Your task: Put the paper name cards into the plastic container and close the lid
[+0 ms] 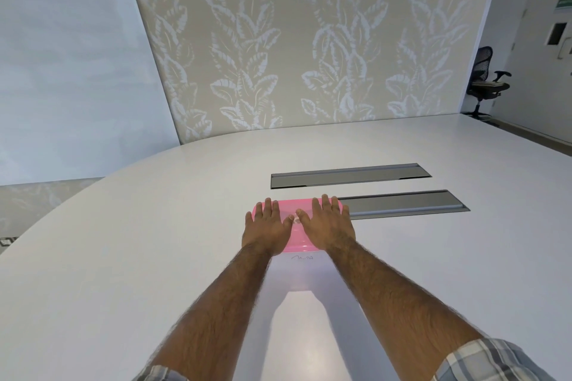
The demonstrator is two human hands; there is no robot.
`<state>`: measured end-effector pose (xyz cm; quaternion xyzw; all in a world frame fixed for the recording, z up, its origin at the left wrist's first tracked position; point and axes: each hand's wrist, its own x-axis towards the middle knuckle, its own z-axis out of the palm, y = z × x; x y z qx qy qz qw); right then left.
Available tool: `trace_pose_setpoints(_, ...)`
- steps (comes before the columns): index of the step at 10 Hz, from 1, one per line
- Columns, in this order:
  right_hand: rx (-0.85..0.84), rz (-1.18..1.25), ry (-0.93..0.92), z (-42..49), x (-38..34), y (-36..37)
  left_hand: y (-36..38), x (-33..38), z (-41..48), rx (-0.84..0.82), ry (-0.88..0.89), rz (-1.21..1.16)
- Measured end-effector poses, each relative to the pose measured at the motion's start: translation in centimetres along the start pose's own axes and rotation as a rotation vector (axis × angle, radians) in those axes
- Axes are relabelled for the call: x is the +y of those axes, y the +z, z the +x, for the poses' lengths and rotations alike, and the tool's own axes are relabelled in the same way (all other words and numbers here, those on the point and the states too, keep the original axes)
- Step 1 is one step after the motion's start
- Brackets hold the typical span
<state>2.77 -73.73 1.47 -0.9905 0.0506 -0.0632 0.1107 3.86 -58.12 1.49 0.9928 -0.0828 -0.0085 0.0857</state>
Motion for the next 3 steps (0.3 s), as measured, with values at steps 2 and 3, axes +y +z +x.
trace_pose_setpoints(2,-0.058,-0.011,0.007,0.31,0.00,-0.53,-0.68,0.12,0.45,-0.043,-0.016,-0.005)
trace_pose_setpoints(3,-0.087,0.003,0.012,0.13,-0.03,-0.42,-0.67,0.42,0.28,-0.063,-0.011,-0.045)
